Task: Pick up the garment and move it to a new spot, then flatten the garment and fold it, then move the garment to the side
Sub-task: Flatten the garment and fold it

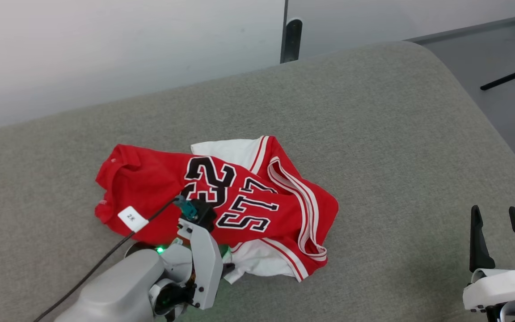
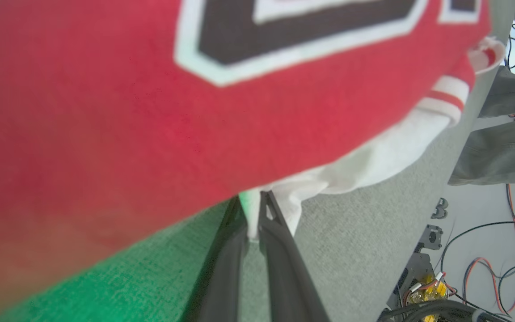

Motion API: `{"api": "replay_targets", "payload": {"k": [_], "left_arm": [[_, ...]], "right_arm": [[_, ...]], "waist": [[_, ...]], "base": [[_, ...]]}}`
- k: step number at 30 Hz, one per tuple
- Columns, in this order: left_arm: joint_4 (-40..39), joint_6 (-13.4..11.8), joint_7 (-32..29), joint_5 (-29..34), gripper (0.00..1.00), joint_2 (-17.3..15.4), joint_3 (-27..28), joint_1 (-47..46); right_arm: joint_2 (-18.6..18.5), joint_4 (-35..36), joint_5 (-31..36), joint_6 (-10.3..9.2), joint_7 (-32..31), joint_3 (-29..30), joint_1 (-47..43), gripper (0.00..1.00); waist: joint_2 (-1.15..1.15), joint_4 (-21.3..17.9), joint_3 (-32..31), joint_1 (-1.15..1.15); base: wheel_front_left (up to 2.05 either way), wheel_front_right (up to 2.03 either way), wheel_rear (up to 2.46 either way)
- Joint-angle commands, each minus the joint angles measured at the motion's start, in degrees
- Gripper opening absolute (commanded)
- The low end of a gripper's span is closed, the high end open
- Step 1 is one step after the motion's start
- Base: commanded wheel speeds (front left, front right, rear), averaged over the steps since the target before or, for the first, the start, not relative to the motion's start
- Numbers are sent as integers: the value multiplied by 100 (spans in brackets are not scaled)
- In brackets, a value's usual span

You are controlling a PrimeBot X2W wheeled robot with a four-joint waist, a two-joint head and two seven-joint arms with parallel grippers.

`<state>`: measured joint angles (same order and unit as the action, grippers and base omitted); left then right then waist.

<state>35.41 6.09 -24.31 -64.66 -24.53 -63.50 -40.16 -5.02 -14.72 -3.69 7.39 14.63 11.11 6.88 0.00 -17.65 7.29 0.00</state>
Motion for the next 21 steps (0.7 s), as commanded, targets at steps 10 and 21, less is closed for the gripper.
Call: {"api": "replay_targets", "payload": {"k": [10,21], "left_arm": [[-346,35,-715,-29,0,-662,-278,97],[-785,-70,-834,125,0,-1321,-248,-86]], "right_arm": [[-21,-34,25,21,34,34,-13,100],[-111,-51,-4,21,-15,-17,-174,100]], "waist": [[0,393,-176,0],[0,915,-445,0]], "base": [[0,0,0],[0,0,0]]}}
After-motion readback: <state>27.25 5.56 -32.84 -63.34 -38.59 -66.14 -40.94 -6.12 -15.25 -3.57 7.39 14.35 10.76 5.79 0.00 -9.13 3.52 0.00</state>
